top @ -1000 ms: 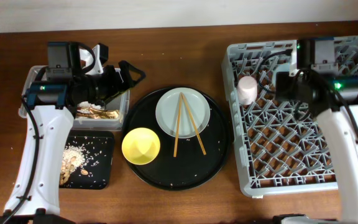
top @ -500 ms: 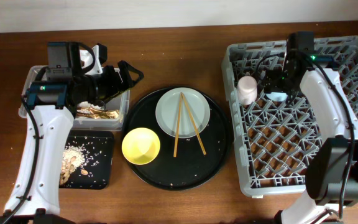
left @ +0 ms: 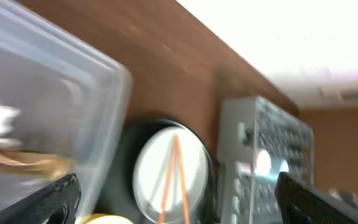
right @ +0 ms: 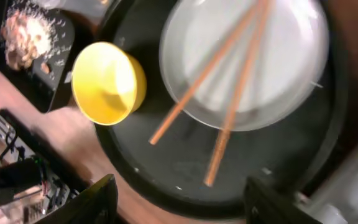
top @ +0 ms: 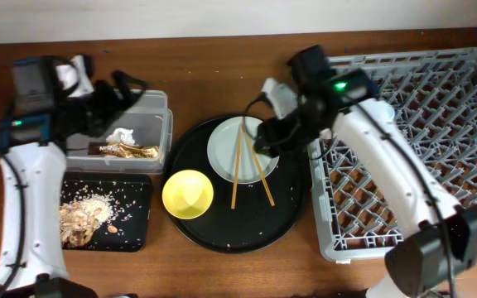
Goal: Sort waste into correct bins and load items into the dishwasher rack
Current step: 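Grasp one wooden chopstick from the plate with the right gripper, then insert the chopstick upright into the dish rack with the right gripper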
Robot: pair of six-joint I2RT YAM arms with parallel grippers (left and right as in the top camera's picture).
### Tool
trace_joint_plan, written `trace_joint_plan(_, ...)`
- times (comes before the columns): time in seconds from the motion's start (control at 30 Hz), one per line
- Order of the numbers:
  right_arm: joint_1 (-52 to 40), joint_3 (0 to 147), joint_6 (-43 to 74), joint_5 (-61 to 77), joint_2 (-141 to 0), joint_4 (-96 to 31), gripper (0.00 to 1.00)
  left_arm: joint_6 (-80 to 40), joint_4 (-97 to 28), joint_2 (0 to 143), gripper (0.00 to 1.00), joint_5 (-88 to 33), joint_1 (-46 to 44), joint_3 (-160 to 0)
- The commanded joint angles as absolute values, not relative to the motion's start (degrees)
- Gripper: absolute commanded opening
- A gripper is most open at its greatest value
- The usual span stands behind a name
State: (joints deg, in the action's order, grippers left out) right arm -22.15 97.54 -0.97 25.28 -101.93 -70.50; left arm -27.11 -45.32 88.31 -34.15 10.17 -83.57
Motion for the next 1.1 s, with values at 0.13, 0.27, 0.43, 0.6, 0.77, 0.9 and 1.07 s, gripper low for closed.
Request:
trace_joint_plan(0.13, -35.9, 96.9, 16.8, 8.2, -110.5, -61.9, 0.54, -27.5, -47.3, 88.4, 0.99, -34.0, 19.6, -83.7)
trace_joint_plan(0.27, -37.1, 96.9, 23.0, 3.7, -118.1, -57.1, 0.43, -27.5, -47.3, 88.4, 0.99, -34.0, 19.6, -83.7)
trace_joint_plan(0.43, -37.1, 96.9, 26.2, 3.8, -123.9, -55.3, 0.32, -27.5, -47.3, 88.4, 0.99, -34.0, 19.6, -83.7)
trace_joint_plan(0.6, -37.1, 96.4, 29.5, 0.8, -124.4, -54.6, 0.28, -27.5, -47.3, 88.4, 0.99, -34.0, 19.6, -83.7)
trace_joint_plan(0.77, -37.1, 92.6, 30.6, 0.8, -124.5, -50.4, 0.23, -27.5, -47.3, 88.4, 0.99, -34.0, 19.6, -83.7)
trace_joint_plan(0.9, -37.1, 92.5, 30.5, 0.9, -124.5, -50.3, 0.11, -27.5, -47.3, 88.4, 0.99, -34.0, 19.6, -83.7)
trace_joint_plan(1.07, -32.7, 103.9, 24.7, 3.4, -117.7, -61.5, 0.04, -27.5, -47.3, 88.4, 0.99, -34.0, 19.6, -83.7)
